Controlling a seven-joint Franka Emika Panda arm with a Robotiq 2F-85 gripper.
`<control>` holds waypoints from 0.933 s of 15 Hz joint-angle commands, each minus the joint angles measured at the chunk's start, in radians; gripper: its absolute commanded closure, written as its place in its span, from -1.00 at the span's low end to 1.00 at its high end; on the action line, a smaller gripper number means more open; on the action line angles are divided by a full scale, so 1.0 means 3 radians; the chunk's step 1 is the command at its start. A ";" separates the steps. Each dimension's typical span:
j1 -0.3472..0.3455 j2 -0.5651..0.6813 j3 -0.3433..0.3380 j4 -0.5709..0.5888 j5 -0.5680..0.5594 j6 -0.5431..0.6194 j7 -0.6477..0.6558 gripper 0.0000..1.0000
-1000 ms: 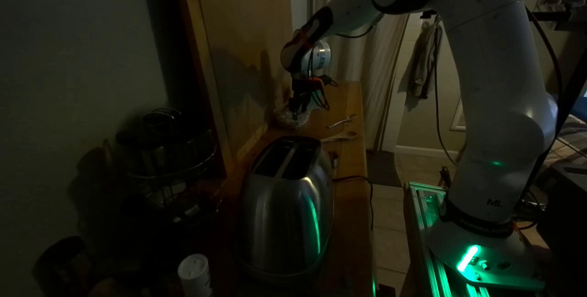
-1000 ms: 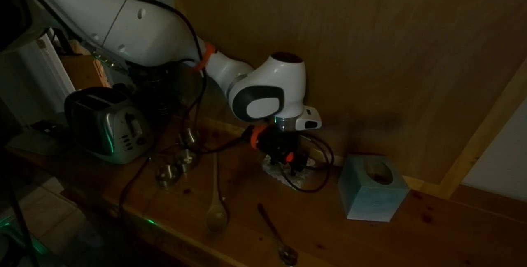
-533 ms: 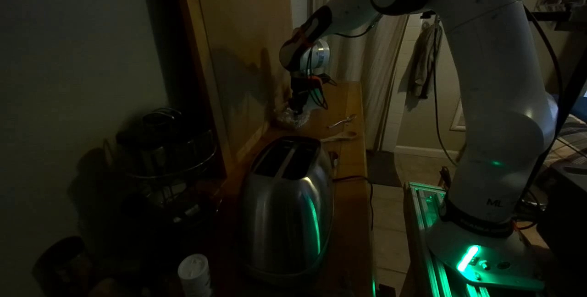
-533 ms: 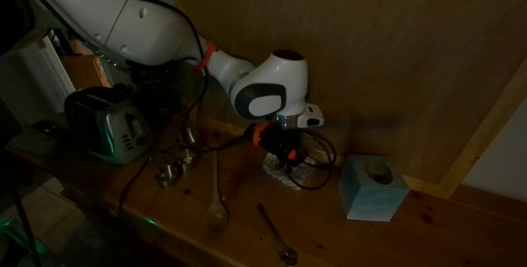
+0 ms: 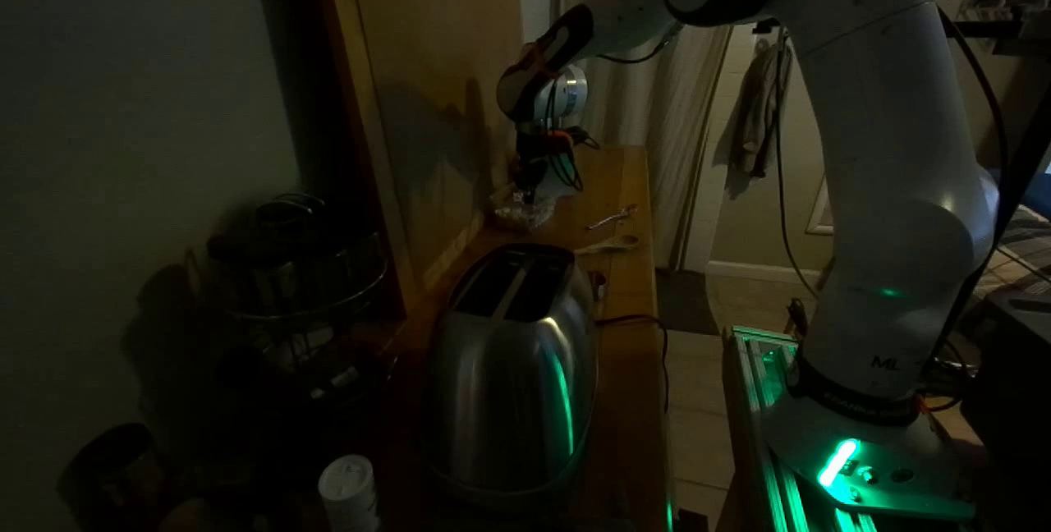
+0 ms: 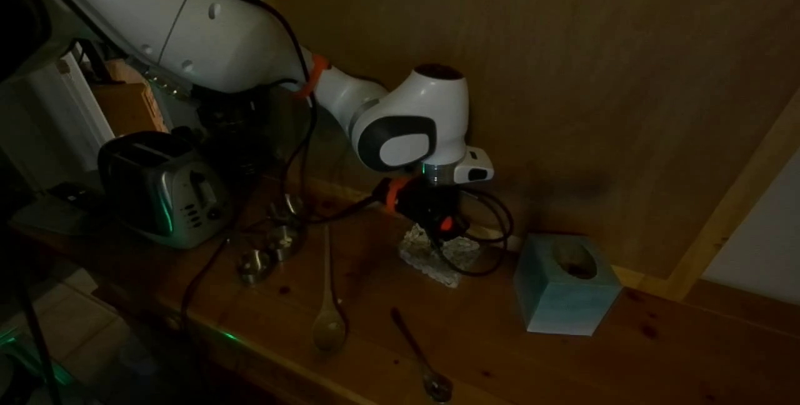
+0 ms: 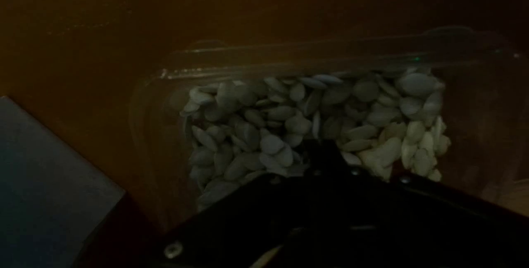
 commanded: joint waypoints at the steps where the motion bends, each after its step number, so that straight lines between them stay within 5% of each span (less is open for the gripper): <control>1: -0.0013 -0.0118 0.0022 0.0082 0.0010 -0.0240 -0.0009 0.97; 14: 0.0055 -0.0805 -0.0210 -0.0265 -0.0390 -0.1832 -0.0333 0.97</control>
